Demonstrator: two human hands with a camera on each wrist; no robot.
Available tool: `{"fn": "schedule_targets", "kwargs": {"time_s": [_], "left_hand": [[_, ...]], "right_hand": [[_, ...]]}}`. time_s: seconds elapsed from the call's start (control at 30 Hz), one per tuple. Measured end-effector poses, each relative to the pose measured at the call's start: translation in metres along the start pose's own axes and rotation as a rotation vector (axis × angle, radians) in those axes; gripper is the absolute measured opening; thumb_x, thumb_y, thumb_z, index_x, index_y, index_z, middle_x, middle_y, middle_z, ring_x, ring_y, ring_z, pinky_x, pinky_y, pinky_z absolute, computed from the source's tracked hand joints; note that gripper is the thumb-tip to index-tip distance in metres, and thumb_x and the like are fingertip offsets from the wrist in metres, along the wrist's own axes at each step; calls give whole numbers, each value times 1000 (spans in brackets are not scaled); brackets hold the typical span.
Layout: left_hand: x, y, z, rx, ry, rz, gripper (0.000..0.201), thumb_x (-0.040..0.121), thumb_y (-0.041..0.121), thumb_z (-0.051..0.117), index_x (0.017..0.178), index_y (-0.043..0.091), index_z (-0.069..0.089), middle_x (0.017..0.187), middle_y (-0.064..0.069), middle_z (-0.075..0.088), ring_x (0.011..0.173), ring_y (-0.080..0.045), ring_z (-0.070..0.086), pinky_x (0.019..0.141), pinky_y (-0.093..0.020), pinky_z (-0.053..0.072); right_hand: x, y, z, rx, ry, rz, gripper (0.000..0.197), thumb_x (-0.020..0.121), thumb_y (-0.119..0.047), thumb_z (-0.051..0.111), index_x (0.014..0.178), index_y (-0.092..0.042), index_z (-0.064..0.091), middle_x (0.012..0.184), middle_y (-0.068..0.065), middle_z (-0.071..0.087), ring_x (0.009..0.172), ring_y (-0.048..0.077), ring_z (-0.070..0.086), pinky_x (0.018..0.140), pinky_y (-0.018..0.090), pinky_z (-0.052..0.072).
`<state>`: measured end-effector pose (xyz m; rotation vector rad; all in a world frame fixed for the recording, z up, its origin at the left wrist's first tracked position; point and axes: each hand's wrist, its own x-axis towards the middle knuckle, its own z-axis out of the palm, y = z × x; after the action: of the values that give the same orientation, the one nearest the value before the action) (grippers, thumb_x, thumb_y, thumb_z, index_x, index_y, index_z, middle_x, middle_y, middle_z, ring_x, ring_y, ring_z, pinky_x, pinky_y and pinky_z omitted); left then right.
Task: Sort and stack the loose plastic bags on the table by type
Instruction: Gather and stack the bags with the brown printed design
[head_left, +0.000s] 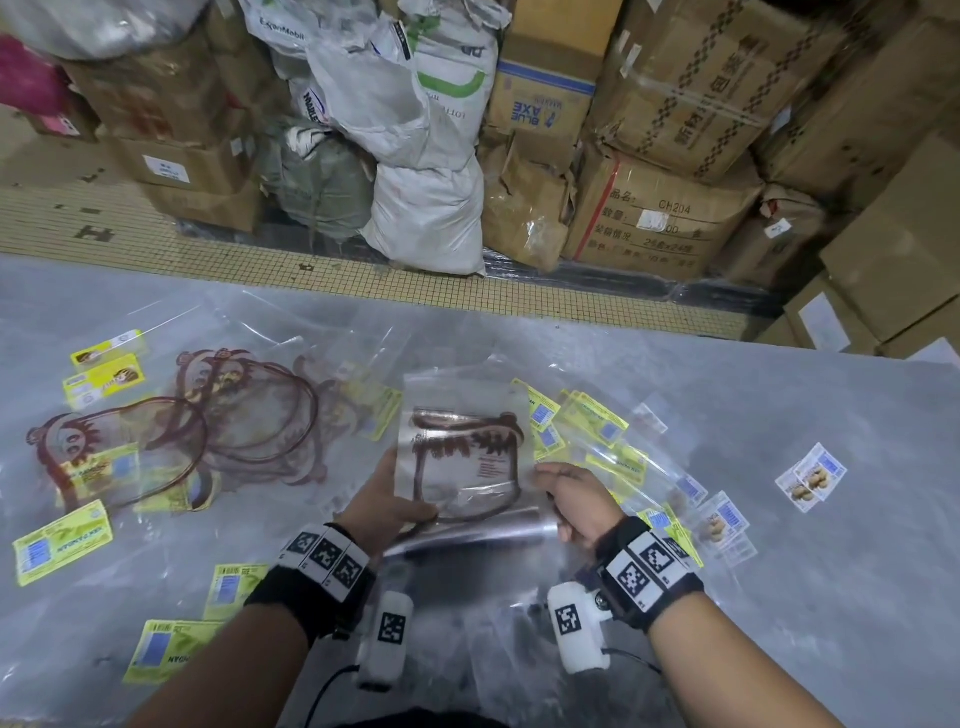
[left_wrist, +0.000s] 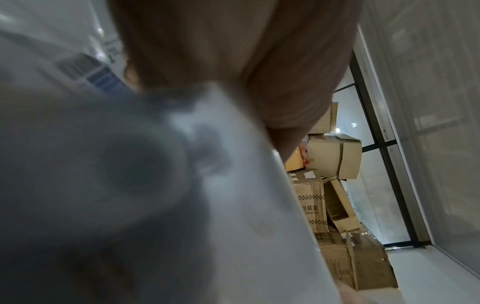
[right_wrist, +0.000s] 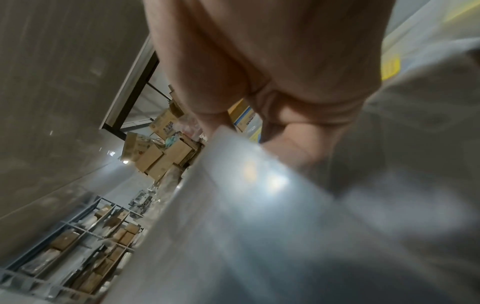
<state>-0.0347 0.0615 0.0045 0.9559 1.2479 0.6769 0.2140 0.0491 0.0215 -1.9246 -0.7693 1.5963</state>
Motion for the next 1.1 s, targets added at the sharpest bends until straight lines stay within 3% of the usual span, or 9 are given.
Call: {"fn": "schedule_targets", "kwargs": {"time_s": [0.1,0.23,0.4,0.5,0.63,0.77,0.83,0.93,1.1], "left_hand": [[-3,5,-1,-102,-19,79,89,62,-17,77,135,22,46,121,-12,64,103,-24,68,71,-25,56],[-2,20,-4,-144,-46,87,93,72,-22,68,145,26,36,117,-21,60,68,-24,69,54,-26,55],[15,14,-3,-159,-57,-54,66,79,-22,60,118,30,48,105,-28,63,76,-38,65,52,-34,56],[25,7,0,-159,41,-125,61,80,-3,66,132,20,44,96,-27,64,83,-40,60,67,-46,49],[26,33,7,-75,140,34,74,88,-3,59,145,34,31,70,-18,60,53,-24,52,49,-33,43],[10,87,12,-52,154,303,81,92,-5,54,146,49,24,101,-28,65,76,-39,60,70,-64,51],[14,101,11,-37,151,344,87,91,-7,54,146,51,21,95,-18,69,70,-29,59,61,-48,53],[34,89,7,-33,119,85,79,87,-7,59,138,46,31,83,-17,65,54,-19,51,46,-30,41],[51,28,10,100,59,-249,71,71,-3,64,135,18,39,92,-25,60,73,-33,60,58,-39,49]], "right_hand": [[6,-6,2,35,-58,41,33,78,-34,69,105,-17,71,74,17,49,49,24,43,46,30,32],[27,-4,4,136,-112,79,62,45,-44,85,100,-17,76,94,19,55,76,37,47,59,39,42],[24,-12,6,-10,-130,5,23,84,-25,65,104,-16,71,110,12,72,108,36,64,103,52,45],[21,-11,9,-19,-152,-50,23,95,-4,51,111,-12,65,110,9,73,106,28,66,102,42,47],[3,-33,14,76,-92,-301,39,99,1,46,129,-21,55,105,5,73,92,19,70,87,30,56],[-13,-74,5,220,-83,-601,44,99,5,42,129,-25,56,108,15,71,95,27,67,94,40,53],[-21,-90,0,308,-119,-658,58,99,8,40,129,-39,55,104,12,72,92,27,64,93,39,50],[-17,-87,-5,187,-129,-513,60,97,10,41,138,-33,45,91,3,73,73,18,67,70,30,57],[0,-40,6,-90,-150,-110,63,91,16,42,147,-10,36,92,9,65,61,13,61,52,18,50]]}}
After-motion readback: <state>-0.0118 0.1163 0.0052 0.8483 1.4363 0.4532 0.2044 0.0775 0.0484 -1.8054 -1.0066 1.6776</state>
